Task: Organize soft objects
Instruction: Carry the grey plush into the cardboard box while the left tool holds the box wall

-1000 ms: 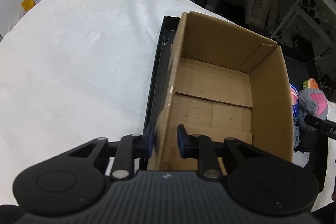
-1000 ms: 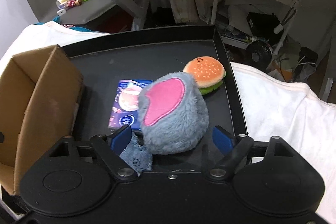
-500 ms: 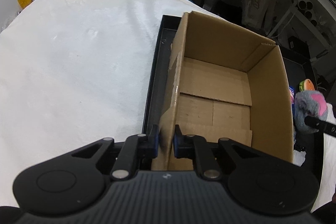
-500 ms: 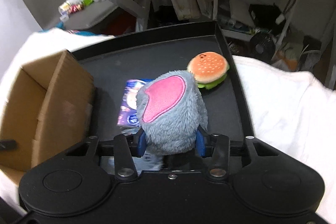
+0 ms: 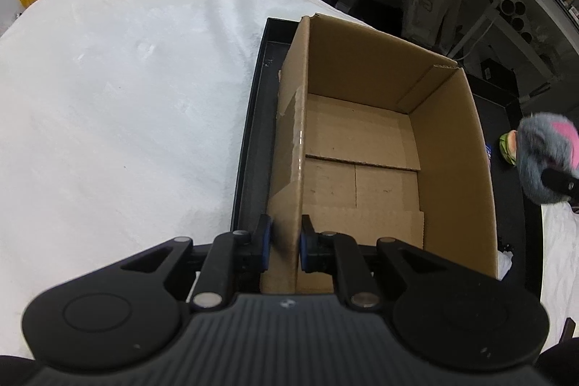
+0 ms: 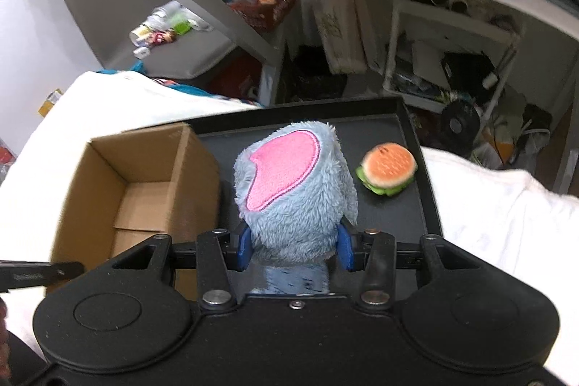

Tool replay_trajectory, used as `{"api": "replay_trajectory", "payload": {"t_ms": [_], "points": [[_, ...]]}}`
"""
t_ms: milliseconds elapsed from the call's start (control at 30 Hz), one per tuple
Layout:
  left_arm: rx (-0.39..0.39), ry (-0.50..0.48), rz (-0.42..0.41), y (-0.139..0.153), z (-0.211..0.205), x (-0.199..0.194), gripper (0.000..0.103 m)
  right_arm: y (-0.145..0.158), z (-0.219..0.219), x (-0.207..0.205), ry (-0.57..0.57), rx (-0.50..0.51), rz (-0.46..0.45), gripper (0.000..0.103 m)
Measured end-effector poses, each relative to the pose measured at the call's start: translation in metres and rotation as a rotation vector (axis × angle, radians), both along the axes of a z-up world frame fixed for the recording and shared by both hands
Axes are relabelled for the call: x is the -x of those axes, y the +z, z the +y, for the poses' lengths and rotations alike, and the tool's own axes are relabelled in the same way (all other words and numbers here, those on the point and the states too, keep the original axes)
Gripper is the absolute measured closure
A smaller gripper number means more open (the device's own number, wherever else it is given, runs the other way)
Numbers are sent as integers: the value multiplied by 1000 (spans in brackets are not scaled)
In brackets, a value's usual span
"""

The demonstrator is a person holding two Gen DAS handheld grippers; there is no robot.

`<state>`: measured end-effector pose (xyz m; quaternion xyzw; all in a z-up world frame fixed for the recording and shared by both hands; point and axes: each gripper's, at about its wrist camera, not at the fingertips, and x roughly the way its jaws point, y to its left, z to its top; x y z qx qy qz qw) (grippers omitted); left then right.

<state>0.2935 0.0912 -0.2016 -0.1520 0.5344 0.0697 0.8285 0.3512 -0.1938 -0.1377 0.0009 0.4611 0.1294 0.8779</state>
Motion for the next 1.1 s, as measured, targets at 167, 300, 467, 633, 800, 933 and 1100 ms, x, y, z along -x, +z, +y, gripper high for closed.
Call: {"api": "replay_trajectory", "payload": {"t_ms": [167, 300, 467, 633, 800, 933, 1100], "points": [[18, -8, -3, 3, 3, 4, 87, 13, 21, 4, 31, 5, -18, 59], [46, -7, -14, 3, 8, 7, 87, 22, 40, 8, 58, 9, -32, 59], [76, -7, -23, 1, 11, 8, 87, 30, 66, 13, 95, 22, -43, 59], [94, -6, -20, 0, 15, 8, 87, 31, 93, 15, 133, 51, -45, 59], [119, 1, -16, -1, 20, 8, 87, 26, 117, 13, 165, 77, -27, 59], [134, 13, -12, -2, 22, 7, 87, 20, 136, 15, 201, 106, -14, 59], [156, 30, -17, -4, 27, 9, 87, 5, 156, 15, 246, 138, 9, 59]]}}
